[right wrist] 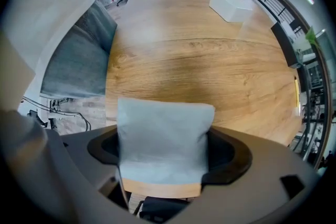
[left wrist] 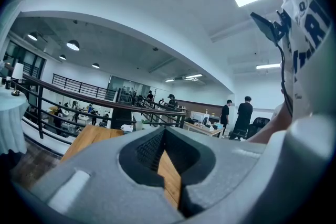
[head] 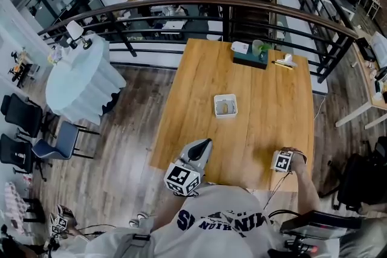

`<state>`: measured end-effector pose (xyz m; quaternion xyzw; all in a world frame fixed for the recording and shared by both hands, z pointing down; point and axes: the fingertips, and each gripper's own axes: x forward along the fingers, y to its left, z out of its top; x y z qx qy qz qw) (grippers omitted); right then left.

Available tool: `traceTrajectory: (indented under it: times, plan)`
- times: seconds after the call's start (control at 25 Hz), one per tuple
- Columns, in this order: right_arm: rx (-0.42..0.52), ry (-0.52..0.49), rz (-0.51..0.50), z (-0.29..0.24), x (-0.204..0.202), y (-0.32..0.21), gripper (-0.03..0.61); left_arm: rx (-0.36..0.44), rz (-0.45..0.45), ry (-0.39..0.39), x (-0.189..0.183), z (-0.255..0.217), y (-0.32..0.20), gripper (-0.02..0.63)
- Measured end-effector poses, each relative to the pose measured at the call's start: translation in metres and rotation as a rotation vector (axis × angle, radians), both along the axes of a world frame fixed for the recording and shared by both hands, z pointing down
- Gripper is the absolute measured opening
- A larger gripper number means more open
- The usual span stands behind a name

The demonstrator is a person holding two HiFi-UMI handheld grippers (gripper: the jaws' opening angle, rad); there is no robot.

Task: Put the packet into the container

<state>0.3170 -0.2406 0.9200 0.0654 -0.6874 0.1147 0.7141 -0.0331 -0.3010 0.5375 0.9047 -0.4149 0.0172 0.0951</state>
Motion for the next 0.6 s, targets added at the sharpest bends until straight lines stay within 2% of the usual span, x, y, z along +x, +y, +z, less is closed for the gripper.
traceTrajectory:
  times: [0.36,0.6]
  plan:
    - [-0.015,-0.04,-0.056,-0.086,-0.017,-0.01,0.448,0.002,0.012,0.012,0.004,-0.001,0.001,-0.006]
    - [0.008,-0.02,-0.116,-0.144,-0.022,-0.018,0.449,0.005,0.017,0.017,0.004,-0.001,0.002,-0.006]
